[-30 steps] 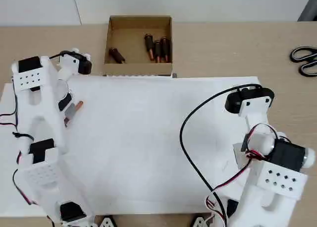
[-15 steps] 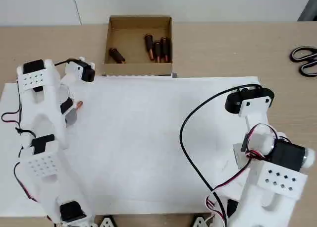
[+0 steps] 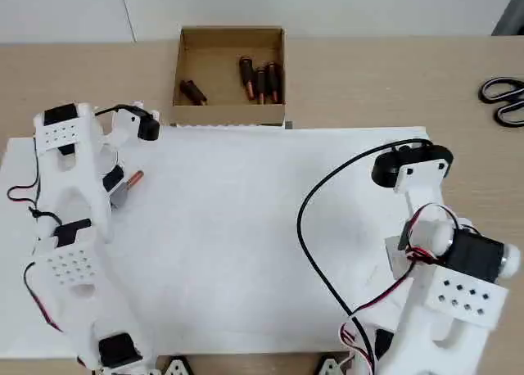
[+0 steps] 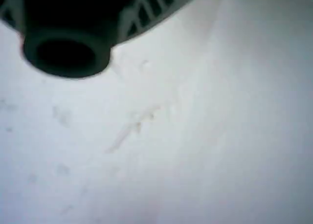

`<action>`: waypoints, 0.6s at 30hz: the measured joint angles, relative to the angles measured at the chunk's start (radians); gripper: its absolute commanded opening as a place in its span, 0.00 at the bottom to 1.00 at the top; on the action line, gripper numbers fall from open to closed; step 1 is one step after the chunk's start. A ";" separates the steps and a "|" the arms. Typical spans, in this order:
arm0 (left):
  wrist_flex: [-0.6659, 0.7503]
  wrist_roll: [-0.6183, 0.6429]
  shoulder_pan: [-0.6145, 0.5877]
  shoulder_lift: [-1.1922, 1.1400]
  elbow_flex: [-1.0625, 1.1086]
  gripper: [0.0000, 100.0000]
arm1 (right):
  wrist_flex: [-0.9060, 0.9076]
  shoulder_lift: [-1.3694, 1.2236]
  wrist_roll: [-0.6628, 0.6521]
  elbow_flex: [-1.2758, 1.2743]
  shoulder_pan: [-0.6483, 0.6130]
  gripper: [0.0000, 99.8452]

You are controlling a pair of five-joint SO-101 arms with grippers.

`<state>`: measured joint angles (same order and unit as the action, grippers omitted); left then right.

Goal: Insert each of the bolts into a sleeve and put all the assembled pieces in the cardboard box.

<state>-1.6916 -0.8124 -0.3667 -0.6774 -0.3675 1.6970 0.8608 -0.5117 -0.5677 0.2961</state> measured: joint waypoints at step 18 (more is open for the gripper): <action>-0.032 0.598 0.150 0.379 0.011 0.01 | 0.000 0.002 0.000 -0.020 0.000 0.00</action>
<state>-1.7238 -0.2140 -0.2163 -0.2984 -0.3567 1.6970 0.8623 -0.5117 -0.5877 0.2961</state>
